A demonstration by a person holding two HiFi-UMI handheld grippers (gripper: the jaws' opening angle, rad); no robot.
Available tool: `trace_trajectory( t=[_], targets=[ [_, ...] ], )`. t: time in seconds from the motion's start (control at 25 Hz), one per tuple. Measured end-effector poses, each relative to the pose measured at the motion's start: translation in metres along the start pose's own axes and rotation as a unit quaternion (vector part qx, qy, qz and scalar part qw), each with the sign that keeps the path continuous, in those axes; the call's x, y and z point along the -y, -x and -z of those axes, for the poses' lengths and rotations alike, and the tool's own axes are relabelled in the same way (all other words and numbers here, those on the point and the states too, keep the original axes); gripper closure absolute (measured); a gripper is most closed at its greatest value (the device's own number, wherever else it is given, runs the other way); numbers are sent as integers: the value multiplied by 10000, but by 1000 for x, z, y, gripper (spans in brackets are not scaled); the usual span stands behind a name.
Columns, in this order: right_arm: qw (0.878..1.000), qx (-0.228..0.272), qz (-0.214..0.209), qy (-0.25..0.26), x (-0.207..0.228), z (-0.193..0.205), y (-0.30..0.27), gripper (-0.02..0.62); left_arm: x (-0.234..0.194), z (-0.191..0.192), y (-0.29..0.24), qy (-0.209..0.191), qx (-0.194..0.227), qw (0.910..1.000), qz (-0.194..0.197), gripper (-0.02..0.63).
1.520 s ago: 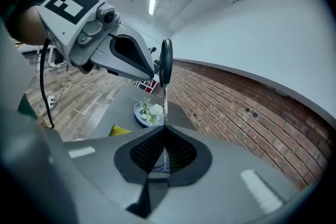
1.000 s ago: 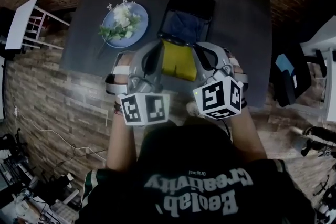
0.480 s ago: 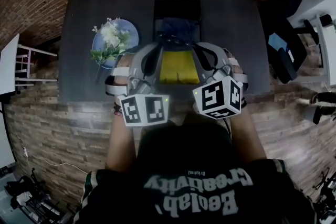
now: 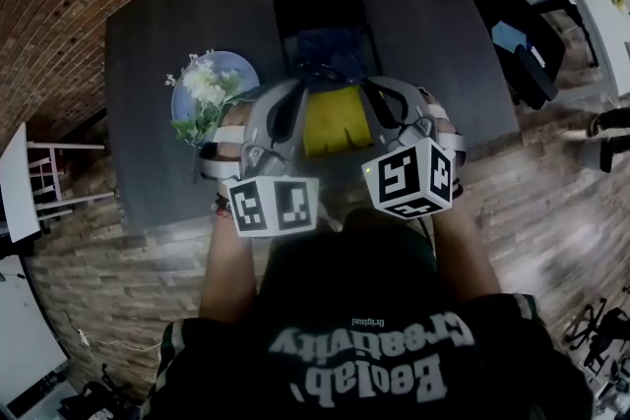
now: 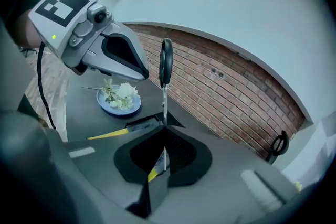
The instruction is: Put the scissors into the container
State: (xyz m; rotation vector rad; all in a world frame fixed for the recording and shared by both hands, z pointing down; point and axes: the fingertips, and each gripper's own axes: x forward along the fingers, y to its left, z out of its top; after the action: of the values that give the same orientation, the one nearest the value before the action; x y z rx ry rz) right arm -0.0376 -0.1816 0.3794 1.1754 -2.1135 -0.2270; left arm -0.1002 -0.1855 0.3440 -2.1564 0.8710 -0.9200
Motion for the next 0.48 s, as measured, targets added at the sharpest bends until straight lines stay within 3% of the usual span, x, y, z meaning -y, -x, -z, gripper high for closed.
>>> trace_trajectory(
  t=[0.48],
  targets=[
    [9995,-171,237,-96,-12,-16,7,583,-5,-1,26,-111,263,9995,130,604]
  ],
)
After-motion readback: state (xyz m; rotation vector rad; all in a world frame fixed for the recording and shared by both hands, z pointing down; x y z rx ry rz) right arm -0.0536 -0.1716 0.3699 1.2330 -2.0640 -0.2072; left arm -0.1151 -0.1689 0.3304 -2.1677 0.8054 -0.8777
